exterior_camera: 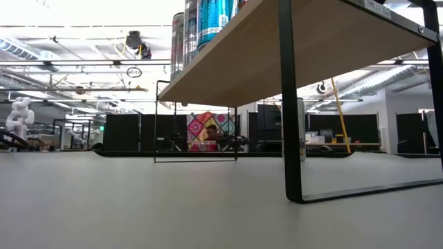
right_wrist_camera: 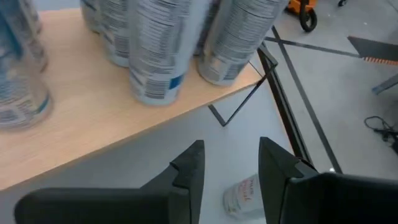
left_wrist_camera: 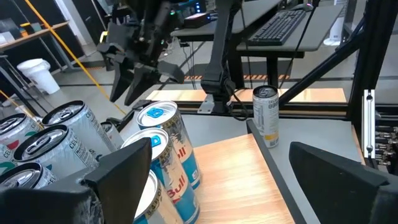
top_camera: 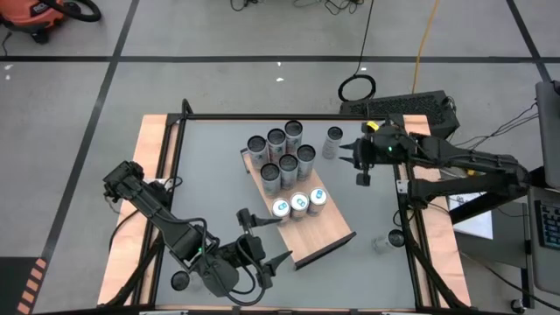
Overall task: Place canned beverage on shelf
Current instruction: Put the top right white-yellow soda can on the shelf
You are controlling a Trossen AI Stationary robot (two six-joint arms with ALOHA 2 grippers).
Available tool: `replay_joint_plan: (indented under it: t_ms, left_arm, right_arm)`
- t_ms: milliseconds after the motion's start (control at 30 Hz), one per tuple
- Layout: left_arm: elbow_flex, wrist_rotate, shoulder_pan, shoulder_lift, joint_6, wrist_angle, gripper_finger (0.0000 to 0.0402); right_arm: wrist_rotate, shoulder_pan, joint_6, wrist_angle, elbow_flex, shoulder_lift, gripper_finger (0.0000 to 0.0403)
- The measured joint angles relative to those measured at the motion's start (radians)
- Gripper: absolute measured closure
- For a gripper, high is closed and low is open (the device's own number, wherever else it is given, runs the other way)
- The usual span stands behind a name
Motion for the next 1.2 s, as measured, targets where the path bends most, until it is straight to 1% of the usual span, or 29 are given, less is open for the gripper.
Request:
replay_joint_plan:
  t_ms: [100,233,500,567,633,700,900,1000,1100,1200]
  left_arm:
    - [0.000,0.000,0.000,0.000,0.006,-0.001,0.0022]
    - [0.000,0.000,0.000,0.000,0.007,-0.004,0.0022]
    - [0.000,0.000,0.024,0.000,0.007,-0.008,0.0022]
    - [0.000,0.000,0.034,0.000,0.007,-0.008,0.0022]
    - [0.000,0.000,0.043,0.000,0.009,-0.008,0.0022]
    - [0.000,0.000,0.050,0.000,0.010,-0.008,0.0022]
    - [0.000,0.000,0.052,0.000,0.010,-0.008,0.0022]
    - [0.000,0.000,0.044,0.000,0.010,-0.008,0.0022]
    - [0.000,0.000,0.044,0.000,0.026,-0.007,0.0022]
    - [0.000,0.000,0.044,0.000,0.028,-0.007,0.0022]
  right_arm:
    - [-0.071,-0.083,-0.040,0.007,-0.005,0.006,0.0319]
    - [-0.073,-0.156,-0.027,0.029,-0.005,0.008,0.0319]
    - [-0.074,-0.193,-0.081,0.019,-0.005,0.033,0.0318]
    - [-0.097,-0.211,-0.088,0.017,-0.005,0.056,0.0314]
    - [-0.159,-0.242,-0.100,0.011,-0.005,0.087,0.0299]
    - [-0.205,-0.275,-0.115,0.017,-0.005,0.121,0.0274]
    - [-0.243,-0.368,-0.157,0.100,-0.005,0.180,0.0178]
    - [-0.327,-0.406,-0.173,0.118,-0.005,0.192,0.0136]
    - [-0.362,-0.442,-0.183,0.127,-0.005,0.211,0.0111]
    - [-0.377,-0.480,-0.194,0.126,-0.005,0.241,0.0102]
